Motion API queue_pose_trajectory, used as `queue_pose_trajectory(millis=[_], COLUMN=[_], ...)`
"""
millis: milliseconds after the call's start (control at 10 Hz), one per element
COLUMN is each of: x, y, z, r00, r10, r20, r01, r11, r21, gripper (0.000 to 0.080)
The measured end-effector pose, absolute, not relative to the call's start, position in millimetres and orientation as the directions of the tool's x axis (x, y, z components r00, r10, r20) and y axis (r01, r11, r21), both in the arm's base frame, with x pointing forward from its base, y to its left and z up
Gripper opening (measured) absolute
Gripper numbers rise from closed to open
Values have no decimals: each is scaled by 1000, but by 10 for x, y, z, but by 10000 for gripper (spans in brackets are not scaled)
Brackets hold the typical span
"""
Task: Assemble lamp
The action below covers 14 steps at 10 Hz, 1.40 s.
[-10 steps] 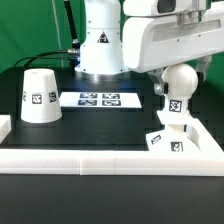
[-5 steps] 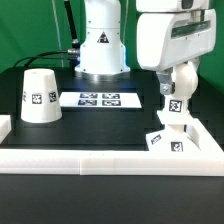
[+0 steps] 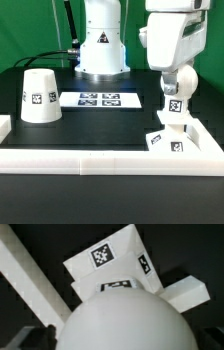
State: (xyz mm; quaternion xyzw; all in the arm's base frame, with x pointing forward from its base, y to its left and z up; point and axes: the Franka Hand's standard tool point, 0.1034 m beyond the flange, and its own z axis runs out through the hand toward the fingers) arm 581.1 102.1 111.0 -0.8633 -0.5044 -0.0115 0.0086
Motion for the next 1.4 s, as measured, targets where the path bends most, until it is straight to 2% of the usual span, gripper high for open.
queue_pose_trajectory(millis=[100,400,500,700,1000,1400], x=[5811,5810,5810,5811,5811,5826], y=[1018,1015,1008,1014,1016,1026], z=[1109,1108,1107,1106,1106,1108], r00=[491,530,590,742,892,982], r10=[871,848,807,670,451,184], r20=[28,29,29,31,30,32], r01=[871,848,808,670,451,185], r11=[-491,-530,-590,-742,-892,-982], r21=[-3,-5,-7,-13,-28,-39], gripper=[577,577,577,577,579,580])
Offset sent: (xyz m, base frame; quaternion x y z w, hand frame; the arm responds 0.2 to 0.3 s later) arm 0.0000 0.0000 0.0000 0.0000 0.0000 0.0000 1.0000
